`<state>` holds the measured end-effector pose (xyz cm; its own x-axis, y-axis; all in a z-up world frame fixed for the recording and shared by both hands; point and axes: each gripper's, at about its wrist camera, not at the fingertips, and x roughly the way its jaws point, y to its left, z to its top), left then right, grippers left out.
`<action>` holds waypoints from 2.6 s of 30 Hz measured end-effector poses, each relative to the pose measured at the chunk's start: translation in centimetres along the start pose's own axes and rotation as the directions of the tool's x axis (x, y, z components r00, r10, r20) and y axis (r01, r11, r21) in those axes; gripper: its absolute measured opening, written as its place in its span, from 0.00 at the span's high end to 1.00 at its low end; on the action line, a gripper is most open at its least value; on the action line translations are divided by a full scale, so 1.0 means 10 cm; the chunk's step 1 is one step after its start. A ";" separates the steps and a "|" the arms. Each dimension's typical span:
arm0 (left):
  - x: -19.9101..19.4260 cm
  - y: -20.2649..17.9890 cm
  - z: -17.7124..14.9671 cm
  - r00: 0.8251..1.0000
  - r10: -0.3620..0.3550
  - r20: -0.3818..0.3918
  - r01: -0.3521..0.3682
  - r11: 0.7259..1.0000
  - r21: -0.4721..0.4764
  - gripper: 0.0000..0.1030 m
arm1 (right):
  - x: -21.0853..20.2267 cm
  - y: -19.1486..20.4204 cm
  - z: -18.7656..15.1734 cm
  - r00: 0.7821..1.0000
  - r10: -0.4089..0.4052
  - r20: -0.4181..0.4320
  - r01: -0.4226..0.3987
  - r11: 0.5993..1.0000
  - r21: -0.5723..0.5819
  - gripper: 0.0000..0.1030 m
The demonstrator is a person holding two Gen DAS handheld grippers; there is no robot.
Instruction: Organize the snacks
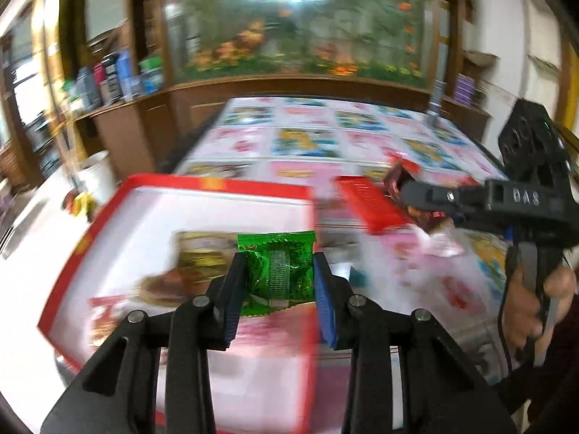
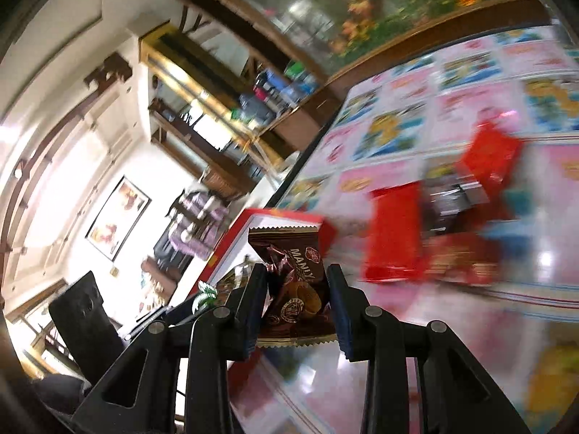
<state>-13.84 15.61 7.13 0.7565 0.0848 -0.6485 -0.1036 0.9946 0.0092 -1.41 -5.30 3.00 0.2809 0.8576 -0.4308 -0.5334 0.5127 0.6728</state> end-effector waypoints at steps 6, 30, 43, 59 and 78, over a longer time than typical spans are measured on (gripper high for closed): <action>-0.02 0.56 -0.08 0.994 0.109 0.007 -0.109 0.991 -0.076 0.68 | 0.73 0.41 -0.04 0.996 0.061 -0.063 -0.061 0.998 -0.006 0.67; 0.06 0.86 -0.06 0.976 0.217 -0.005 -0.216 0.970 -0.114 0.44 | 1.19 0.78 -0.01 0.999 -0.013 0.029 0.014 0.999 -0.041 0.48; 0.07 -0.22 0.05 1.000 0.021 -0.016 -0.020 0.996 0.091 0.37 | -0.37 -0.36 0.50 0.922 -0.265 0.284 0.233 0.962 0.141 0.41; 0.38 -1.21 0.09 0.970 -0.177 -0.165 0.201 0.969 0.145 0.32 | -1.73 -1.74 0.60 0.766 -0.618 0.177 0.455 0.716 0.529 0.38; 0.50 -1.34 0.09 0.952 -0.223 -0.209 0.252 0.960 0.125 0.32 | -0.76 -1.55 0.70 0.495 -0.869 0.022 0.854 0.491 0.171 0.60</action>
<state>-8.10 2.74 4.49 0.6087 -0.1537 -0.7784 0.1717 0.9833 -0.0598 10.28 -19.51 0.04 0.6199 -0.0199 -0.7844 0.1147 0.9912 0.0654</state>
